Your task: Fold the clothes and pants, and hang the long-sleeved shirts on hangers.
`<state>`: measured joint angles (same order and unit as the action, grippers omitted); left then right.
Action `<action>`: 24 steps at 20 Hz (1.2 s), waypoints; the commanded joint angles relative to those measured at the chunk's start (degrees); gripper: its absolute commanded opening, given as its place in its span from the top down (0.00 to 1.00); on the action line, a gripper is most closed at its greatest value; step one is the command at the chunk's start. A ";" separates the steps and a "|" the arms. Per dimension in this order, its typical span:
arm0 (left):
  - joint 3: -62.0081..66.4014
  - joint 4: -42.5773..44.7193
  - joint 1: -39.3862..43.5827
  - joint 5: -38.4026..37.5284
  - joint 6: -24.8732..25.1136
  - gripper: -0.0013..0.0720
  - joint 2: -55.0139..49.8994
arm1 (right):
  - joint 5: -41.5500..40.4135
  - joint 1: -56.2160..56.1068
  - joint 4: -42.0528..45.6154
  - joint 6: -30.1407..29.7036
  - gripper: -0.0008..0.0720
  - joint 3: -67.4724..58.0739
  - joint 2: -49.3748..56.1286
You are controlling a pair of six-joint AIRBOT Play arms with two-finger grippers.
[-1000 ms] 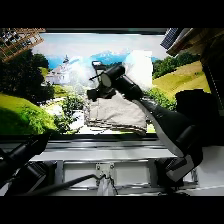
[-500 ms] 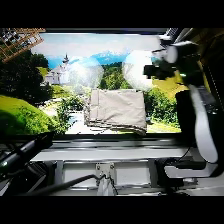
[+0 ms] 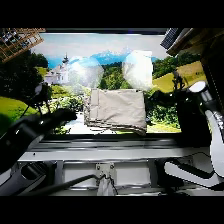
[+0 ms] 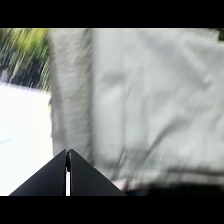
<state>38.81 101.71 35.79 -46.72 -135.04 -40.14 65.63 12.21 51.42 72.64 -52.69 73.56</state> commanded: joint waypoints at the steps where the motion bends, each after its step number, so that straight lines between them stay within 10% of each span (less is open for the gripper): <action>1: 9.92 4.22 -2.19 8.07 2.47 0.95 -12.11 | -4.46 1.18 -8.33 -10.78 0.26 9.42 0.87; 14: 11.58 4.15 -8.50 11.13 2.43 0.95 -13.70 | -10.19 -6.71 -17.33 -18.56 0.25 12.09 8.61; 18: 11.58 4.15 -8.50 11.15 2.43 0.95 -13.70 | -11.69 -10.43 -19.63 -19.32 0.95 9.55 8.50; 24: 11.58 4.15 -8.50 11.15 2.43 0.95 -13.70 | -8.74 -4.17 -1.70 -5.29 0.96 -2.51 6.71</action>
<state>50.33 105.86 27.33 -35.59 -132.64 -53.82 54.98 5.63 40.16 60.42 -49.67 81.10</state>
